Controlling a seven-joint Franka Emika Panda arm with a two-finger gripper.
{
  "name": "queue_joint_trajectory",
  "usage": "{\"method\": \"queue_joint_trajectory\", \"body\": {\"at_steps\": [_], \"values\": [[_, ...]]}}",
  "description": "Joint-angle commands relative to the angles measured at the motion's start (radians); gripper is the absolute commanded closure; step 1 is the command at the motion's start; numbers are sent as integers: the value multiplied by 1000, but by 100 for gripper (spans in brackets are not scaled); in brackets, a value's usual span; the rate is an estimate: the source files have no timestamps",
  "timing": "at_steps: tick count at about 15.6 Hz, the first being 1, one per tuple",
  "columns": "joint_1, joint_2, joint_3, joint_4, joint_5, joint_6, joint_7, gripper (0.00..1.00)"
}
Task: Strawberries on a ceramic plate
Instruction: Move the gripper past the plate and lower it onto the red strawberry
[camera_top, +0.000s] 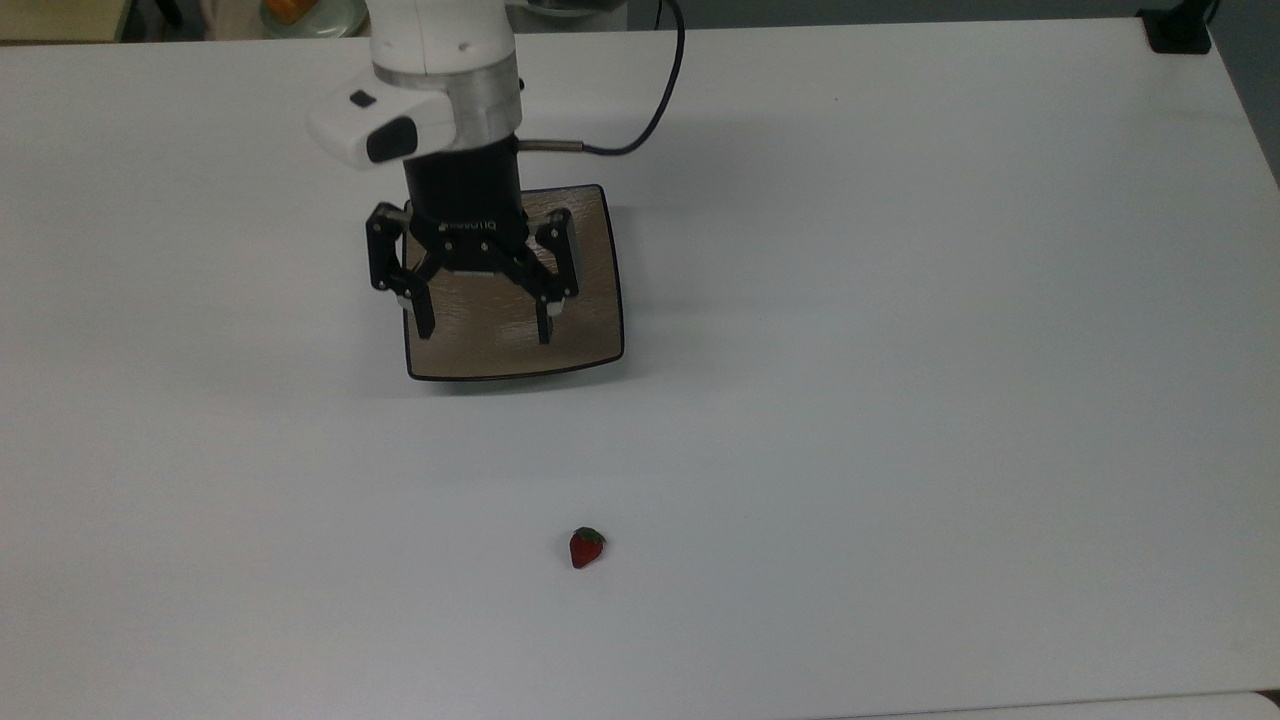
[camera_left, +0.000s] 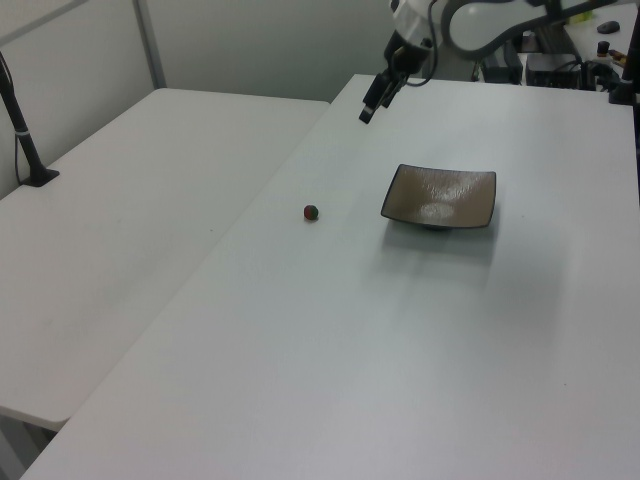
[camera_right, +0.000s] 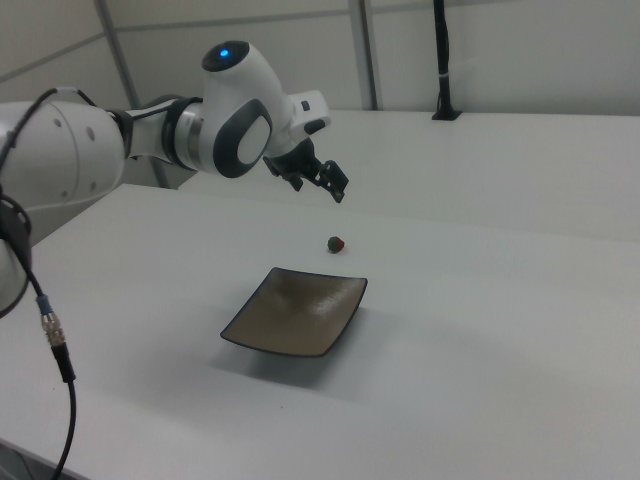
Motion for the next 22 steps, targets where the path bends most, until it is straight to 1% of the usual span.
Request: {"method": "queue_joint_trajectory", "body": {"at_steps": [1, 4, 9, 12, 14, 16, 19, 22], "values": [[17, 114, -11, 114, -16, 18, 15, 0], [31, 160, -11, 116, -11, 131, 25, 0], [66, 249, -13, 146, -16, 199, 36, 0], [80, 294, -14, 160, -18, 281, 36, 0], [82, 317, -16, 160, -19, 340, 36, 0], [82, 360, -17, 163, -25, 409, 35, 0], [82, 409, -19, 168, -60, 493, 35, 0], [82, 468, -19, 214, -61, 541, 35, 0]]}}
